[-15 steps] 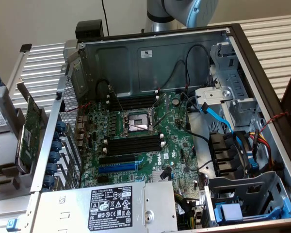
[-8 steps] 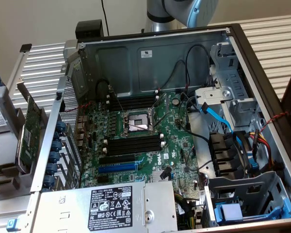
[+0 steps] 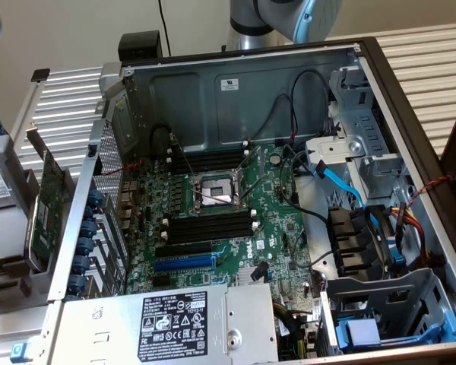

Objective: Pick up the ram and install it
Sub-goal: 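Pick up the ram and move it above insertion slot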

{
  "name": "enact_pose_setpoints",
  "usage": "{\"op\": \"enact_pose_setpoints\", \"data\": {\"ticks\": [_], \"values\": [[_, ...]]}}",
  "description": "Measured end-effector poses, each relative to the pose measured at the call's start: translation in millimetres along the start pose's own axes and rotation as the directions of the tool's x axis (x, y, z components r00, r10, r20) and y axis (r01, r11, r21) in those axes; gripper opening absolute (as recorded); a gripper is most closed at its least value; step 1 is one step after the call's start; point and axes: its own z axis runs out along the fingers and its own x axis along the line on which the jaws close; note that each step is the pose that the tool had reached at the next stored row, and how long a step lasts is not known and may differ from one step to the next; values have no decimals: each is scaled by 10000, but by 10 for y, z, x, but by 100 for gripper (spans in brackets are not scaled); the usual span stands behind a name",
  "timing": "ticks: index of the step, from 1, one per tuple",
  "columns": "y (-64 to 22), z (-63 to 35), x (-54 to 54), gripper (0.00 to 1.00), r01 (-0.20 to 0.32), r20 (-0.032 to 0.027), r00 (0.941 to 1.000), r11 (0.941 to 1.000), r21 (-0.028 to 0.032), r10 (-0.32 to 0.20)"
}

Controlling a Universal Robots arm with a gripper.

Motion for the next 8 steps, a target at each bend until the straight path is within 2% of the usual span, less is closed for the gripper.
{"op": "enact_pose_setpoints", "data": {"ticks": [8], "values": [[-1,144,0,36,0,-1,10000,10000,2,0]]}}
